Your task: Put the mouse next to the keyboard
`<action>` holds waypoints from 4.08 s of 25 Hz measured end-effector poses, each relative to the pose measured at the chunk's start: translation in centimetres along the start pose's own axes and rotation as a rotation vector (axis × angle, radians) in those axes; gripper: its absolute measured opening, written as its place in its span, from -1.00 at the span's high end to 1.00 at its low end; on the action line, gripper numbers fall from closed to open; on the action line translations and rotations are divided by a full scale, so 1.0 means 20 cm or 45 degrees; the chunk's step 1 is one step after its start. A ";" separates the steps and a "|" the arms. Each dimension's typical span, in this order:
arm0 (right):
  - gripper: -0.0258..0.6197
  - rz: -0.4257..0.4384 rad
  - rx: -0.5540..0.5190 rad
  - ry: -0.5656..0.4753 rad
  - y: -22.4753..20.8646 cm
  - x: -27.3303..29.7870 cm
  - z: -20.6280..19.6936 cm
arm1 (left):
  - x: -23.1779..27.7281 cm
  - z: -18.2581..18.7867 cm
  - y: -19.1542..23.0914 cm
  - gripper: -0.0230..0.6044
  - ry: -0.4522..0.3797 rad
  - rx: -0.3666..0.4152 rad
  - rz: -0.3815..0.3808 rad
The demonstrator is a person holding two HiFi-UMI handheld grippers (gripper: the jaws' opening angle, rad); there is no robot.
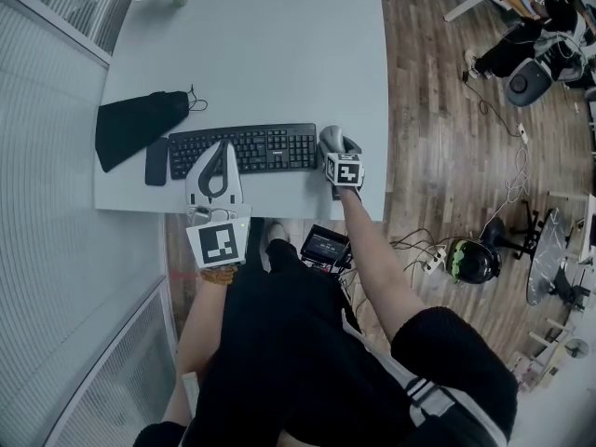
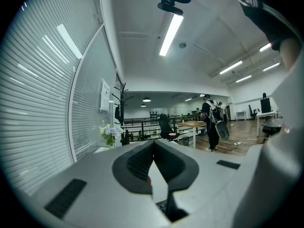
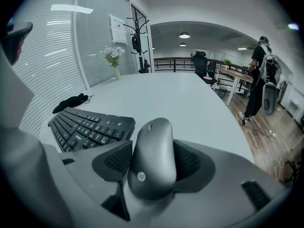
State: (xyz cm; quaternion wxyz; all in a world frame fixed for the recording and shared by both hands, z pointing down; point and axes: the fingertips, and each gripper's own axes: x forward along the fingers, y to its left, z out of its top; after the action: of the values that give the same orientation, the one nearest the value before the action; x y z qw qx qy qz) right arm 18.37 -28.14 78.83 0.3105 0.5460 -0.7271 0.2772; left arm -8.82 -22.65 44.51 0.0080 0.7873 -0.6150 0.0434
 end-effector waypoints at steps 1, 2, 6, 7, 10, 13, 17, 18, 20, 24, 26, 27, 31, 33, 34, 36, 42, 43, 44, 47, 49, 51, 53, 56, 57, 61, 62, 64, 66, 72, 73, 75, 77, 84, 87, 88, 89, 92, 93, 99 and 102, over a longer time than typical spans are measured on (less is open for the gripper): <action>0.11 0.000 0.003 0.008 0.00 0.01 -0.01 | 0.00 0.00 0.00 0.90 0.000 -0.003 0.001; 0.11 0.000 0.006 0.016 0.00 0.01 -0.02 | 0.00 0.00 0.01 0.90 0.002 -0.007 0.003; 0.11 -0.003 0.008 0.039 -0.01 0.01 -0.03 | 0.00 0.01 0.01 0.90 0.001 -0.001 0.003; 0.10 -0.001 0.008 0.044 -0.01 0.01 -0.03 | 0.00 0.01 0.01 0.90 0.002 -0.003 0.003; 0.09 0.015 0.010 0.062 -0.01 0.02 -0.04 | 0.00 0.00 0.01 0.90 0.004 -0.006 0.003; 0.08 0.028 0.020 0.084 -0.01 0.03 -0.04 | 0.00 0.00 0.00 0.90 0.003 -0.019 0.001; 0.07 0.035 0.026 0.113 -0.01 0.04 -0.04 | 0.00 0.00 0.00 0.90 0.001 -0.025 0.000; 0.06 0.037 0.029 0.118 -0.01 0.04 -0.04 | 0.00 0.00 0.00 0.90 0.001 -0.029 0.001; 0.06 0.049 0.046 0.121 -0.01 0.04 -0.03 | 0.01 -0.01 0.01 0.90 0.001 -0.036 0.004; 0.07 0.072 0.050 0.137 0.00 0.04 -0.02 | 0.01 -0.02 0.01 0.90 0.000 -0.054 0.005; 0.06 0.082 0.048 0.144 0.00 0.03 -0.03 | 0.01 -0.01 -0.01 0.90 -0.011 -0.057 0.000; 0.06 0.084 0.048 0.148 0.00 0.03 -0.03 | 0.01 -0.01 -0.02 0.90 -0.018 -0.059 -0.002; 0.02 0.072 0.055 0.164 -0.01 0.01 -0.04 | 0.00 0.01 -0.02 0.90 -0.022 -0.077 -0.005; 0.00 0.048 0.061 0.157 -0.03 -0.01 -0.02 | 0.00 0.02 -0.02 0.90 -0.026 -0.083 -0.004; 0.00 0.040 0.060 0.151 -0.03 -0.02 -0.01 | 0.00 0.02 -0.01 0.90 -0.029 -0.081 -0.005; -0.01 0.031 0.060 0.137 -0.04 -0.03 0.02 | 0.00 0.03 -0.01 0.90 -0.035 -0.079 -0.006; -0.01 0.040 0.077 0.048 -0.02 -0.10 0.15 | 0.00 0.05 -0.02 0.90 -0.045 -0.079 -0.025; -0.01 0.042 0.078 0.028 -0.02 -0.12 0.18 | 0.01 0.07 -0.03 0.90 -0.055 -0.082 -0.029; -0.01 0.046 0.073 0.007 -0.02 -0.14 0.20 | 0.01 0.09 -0.04 0.90 -0.065 -0.087 -0.033; -0.01 0.068 0.037 -0.066 0.00 -0.22 0.31 | 0.01 0.11 -0.06 0.90 -0.075 -0.075 -0.044; -0.01 0.076 0.005 -0.122 0.01 -0.28 0.38 | 0.01 0.10 -0.07 0.90 -0.073 -0.047 -0.049; 0.00 0.079 -0.029 -0.176 0.03 -0.35 0.44 | 0.02 0.14 -0.09 0.90 -0.092 -0.059 -0.056; 0.01 0.083 -0.049 -0.221 0.05 -0.40 0.50 | 0.02 0.18 -0.10 0.90 -0.113 -0.070 -0.068; 0.01 0.095 -0.062 -0.285 0.10 -0.47 0.58 | 0.03 0.21 -0.11 0.90 -0.131 -0.058 -0.079; 0.01 0.099 -0.068 -0.305 0.11 -0.49 0.60 | 0.03 0.22 -0.11 0.90 -0.136 -0.053 -0.082; 0.01 0.108 -0.096 -0.394 0.15 -0.61 0.73 | 0.05 0.25 -0.12 0.90 -0.150 -0.035 -0.095; 0.01 0.108 -0.107 -0.416 0.16 -0.64 0.77 | 0.05 0.26 -0.12 0.90 -0.151 -0.027 -0.100; 0.01 0.106 -0.136 -0.457 0.17 -0.70 0.83 | 0.05 0.26 -0.13 0.89 -0.145 0.004 -0.113; 0.01 0.102 -0.164 -0.503 0.18 -0.78 0.89 | 0.05 0.28 -0.14 0.90 -0.156 0.014 -0.120; 0.00 0.111 -0.236 -0.651 0.24 -1.03 1.07 | 0.06 0.35 -0.16 0.90 -0.191 0.045 -0.132; 0.00 0.112 -0.256 -0.675 0.26 -1.07 1.10 | 0.06 0.36 -0.15 0.89 -0.196 0.048 -0.131; 0.01 0.116 -0.279 -0.723 0.30 -1.14 1.16 | 0.07 0.38 -0.14 0.90 -0.219 0.037 -0.126; 0.01 0.130 -0.284 -0.758 0.32 -1.20 1.20 | 0.07 0.41 -0.14 0.90 -0.234 0.032 -0.124; 0.01 0.149 -0.325 -0.903 0.42 -1.44 1.33 | 0.05 0.50 -0.13 0.90 -0.297 0.035 -0.119; 0.01 0.158 -0.333 -0.958 0.45 -1.53 1.37 | 0.05 0.54 -0.14 0.90 -0.306 0.054 -0.120; 0.01 0.158 -0.338 -0.978 0.46 -1.57 1.38 | 0.05 0.56 -0.15 0.89 -0.320 0.053 -0.121; 0.01 0.156 -0.345 -0.998 0.47 -1.61 1.39 | 0.04 0.58 -0.16 0.90 -0.332 0.054 -0.122; 0.05 0.144 -0.372 -1.057 0.51 -1.71 1.40 | 0.02 0.62 -0.18 0.90 -0.350 0.069 -0.129; 0.08 0.138 -0.385 -1.076 0.52 -1.74 1.41 | 0.02 0.63 -0.19 0.90 -0.357 0.067 -0.130; 0.16 0.104 -0.439 -1.153 0.59 -1.87 1.43 | -0.02 0.67 -0.20 0.90 -0.378 0.068 -0.137; 0.21 0.074 -0.455 -1.177 0.60 -1.90 1.42 | -0.03 0.67 -0.21 0.90 -0.384 0.072 -0.138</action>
State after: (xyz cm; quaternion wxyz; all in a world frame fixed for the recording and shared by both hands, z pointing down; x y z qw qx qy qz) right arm 10.54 -22.50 30.80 0.0366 0.5293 -0.8399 -0.1144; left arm -4.19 -21.93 31.21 -0.1041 0.8168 -0.5644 -0.0584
